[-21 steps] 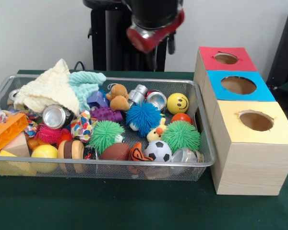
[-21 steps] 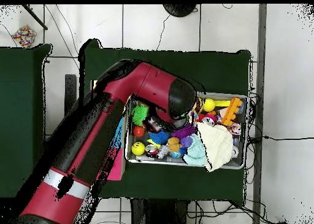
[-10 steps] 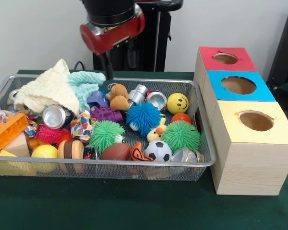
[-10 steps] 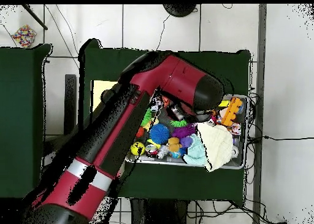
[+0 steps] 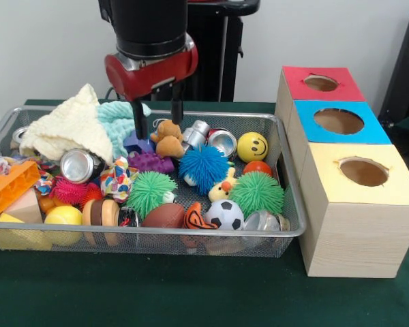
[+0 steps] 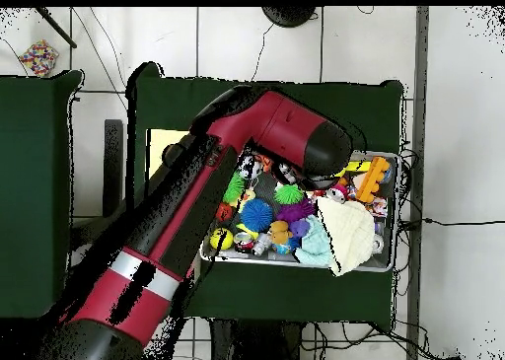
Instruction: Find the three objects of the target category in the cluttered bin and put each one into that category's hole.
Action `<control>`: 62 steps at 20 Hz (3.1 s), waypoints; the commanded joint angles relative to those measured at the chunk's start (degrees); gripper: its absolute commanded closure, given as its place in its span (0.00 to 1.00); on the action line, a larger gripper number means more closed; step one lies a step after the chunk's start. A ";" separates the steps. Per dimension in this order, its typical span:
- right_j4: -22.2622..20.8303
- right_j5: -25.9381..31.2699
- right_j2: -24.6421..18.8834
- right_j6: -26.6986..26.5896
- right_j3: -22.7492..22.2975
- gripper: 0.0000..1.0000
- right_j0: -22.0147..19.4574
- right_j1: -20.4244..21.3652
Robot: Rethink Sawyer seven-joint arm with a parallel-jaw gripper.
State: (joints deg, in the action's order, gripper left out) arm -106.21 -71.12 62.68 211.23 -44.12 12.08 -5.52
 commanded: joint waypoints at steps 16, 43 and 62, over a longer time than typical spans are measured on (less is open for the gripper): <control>4.00 2.72 -7.22 -2.19 2.54 0.00 2.18 -2.61; 6.23 -5.15 -6.03 13.51 0.71 0.00 5.67 -0.84; 6.61 -5.07 -5.72 13.97 1.27 0.00 5.59 -1.06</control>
State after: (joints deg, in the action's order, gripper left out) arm -103.13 -70.77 62.67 211.23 -43.87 19.24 -6.06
